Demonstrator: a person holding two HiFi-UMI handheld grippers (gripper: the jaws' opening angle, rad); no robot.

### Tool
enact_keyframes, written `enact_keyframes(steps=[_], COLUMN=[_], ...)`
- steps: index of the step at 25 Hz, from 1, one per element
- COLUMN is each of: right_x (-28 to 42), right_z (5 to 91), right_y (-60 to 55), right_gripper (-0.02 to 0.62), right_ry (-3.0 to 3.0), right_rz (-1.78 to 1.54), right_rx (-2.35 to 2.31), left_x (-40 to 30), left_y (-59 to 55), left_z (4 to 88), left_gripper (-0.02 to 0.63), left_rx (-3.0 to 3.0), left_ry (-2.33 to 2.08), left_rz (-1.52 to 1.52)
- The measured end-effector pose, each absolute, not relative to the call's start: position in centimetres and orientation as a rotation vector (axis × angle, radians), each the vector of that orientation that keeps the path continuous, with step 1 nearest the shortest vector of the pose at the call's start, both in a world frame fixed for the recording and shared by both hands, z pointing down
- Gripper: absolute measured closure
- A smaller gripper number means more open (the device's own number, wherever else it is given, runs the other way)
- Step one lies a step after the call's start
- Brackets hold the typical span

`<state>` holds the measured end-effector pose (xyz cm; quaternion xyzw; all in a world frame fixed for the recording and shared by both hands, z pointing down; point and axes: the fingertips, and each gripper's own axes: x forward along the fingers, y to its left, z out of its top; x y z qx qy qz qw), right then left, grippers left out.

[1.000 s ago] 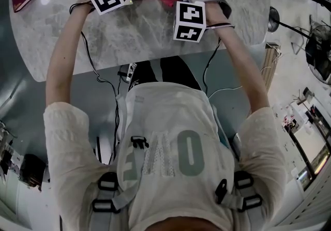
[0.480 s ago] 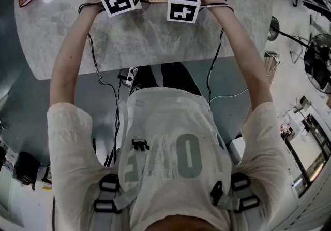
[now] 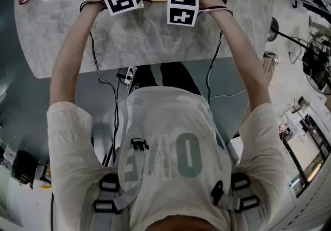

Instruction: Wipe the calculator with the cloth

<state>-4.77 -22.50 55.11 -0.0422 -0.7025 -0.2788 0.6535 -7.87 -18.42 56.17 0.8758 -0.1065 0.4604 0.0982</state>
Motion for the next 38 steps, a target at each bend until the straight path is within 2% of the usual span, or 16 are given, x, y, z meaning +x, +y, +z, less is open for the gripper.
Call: enact_keyframes(steps=[21, 27, 32, 38], right_x=[-2.5, -2.6, -5.3, -6.8], right_z=[55.3, 54.1, 52.5, 54.0], right_y=[-15.0, -16.1, -20.3, -21.6], right_gripper=[0.545, 0.545, 0.545, 0.545], right_ry=[-1.619, -1.647, -1.646, -1.567], right_rz=[-0.595, -0.581, -0.633, -0.691], right_rx=[-0.131, -0.122, -0.089, -0.214], left_x=[-7.8, -7.4, -7.7, -7.6], left_y=[-18.4, -18.5, -18.5, -18.4], left_z=[56.0, 55.7, 56.0, 55.9], left_gripper=[0.272, 0.272, 0.272, 0.272], left_rx=[2.606, 2.611, 2.619, 2.623], left_ry=[-0.31, -0.315, -0.323, -0.314], left_rz=[1.348, 1.343, 1.339, 1.325])
